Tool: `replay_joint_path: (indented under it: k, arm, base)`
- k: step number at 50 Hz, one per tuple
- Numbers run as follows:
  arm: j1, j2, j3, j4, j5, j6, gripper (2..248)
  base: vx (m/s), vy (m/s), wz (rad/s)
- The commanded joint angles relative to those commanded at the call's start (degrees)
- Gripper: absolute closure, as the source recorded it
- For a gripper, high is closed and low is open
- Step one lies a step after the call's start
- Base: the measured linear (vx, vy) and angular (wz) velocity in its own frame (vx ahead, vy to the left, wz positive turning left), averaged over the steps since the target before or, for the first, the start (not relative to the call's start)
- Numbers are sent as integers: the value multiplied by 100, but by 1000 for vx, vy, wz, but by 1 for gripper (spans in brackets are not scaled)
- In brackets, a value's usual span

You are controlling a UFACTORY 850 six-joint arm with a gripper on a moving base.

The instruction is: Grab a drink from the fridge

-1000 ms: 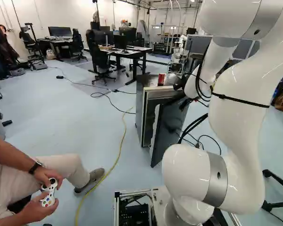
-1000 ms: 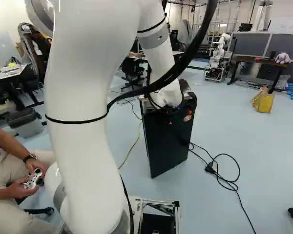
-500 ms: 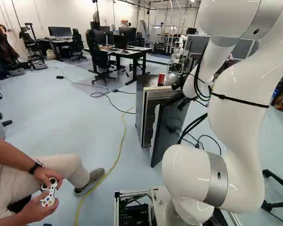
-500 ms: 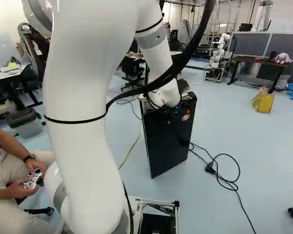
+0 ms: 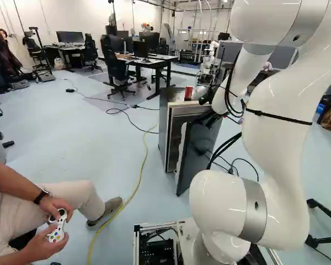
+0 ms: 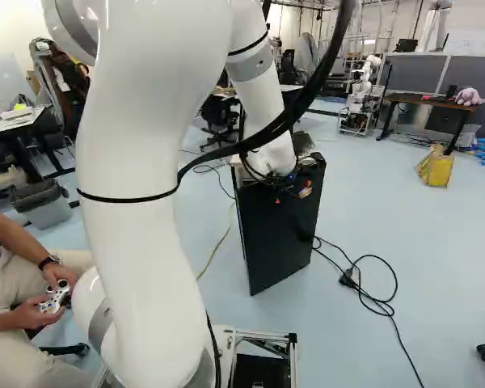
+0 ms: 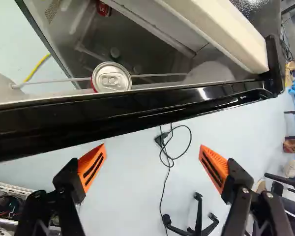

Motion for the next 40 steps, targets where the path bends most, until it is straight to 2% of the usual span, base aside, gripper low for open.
replay_joint_path:
  k: [40]
  arm:
    - [204, -201, -259, 0, 0, 0, 3]
  base:
    - [0, 0, 0]
